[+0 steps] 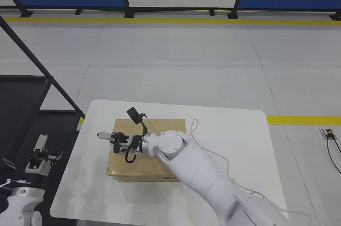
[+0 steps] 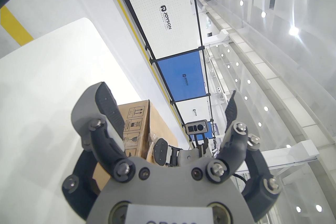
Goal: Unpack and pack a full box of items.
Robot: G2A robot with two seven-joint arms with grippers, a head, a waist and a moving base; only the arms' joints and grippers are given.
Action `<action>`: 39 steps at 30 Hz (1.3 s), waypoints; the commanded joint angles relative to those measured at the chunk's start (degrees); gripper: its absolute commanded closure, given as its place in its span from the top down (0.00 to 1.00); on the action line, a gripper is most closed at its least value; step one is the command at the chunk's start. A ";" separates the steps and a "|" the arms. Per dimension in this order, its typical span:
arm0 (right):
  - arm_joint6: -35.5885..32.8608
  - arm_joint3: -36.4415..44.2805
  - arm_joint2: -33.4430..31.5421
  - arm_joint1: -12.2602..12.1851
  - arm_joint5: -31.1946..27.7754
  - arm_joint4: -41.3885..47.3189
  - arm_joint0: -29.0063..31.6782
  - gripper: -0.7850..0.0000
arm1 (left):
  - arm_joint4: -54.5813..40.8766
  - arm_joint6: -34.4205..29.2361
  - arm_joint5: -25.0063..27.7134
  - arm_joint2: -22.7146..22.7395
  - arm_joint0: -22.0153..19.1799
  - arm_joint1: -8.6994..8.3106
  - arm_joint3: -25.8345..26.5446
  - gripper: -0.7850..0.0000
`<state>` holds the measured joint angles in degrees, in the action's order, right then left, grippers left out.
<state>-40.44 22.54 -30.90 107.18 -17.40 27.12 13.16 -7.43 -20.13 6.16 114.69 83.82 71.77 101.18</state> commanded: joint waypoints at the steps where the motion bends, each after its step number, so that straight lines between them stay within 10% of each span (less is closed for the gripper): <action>1: -0.40 -1.20 -0.21 0.44 -0.21 -0.09 -0.43 1.00 | 0.05 -0.31 0.02 -0.18 -0.24 -0.09 -0.24 1.00; 19: -3.06 -3.62 -3.33 -1.18 -2.08 -5.83 -1.16 1.00 | 1.68 -4.09 -0.31 -2.35 -3.00 -1.12 -0.84 1.00; 39: -1.67 15.15 -13.08 -11.12 3.36 -15.16 8.37 1.00 | 2.95 -5.38 -0.77 -4.80 -5.12 -2.06 -0.94 1.00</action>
<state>-42.33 35.68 -43.21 96.74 -15.26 12.80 20.67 -4.55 -25.54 5.41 109.99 78.74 69.75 100.19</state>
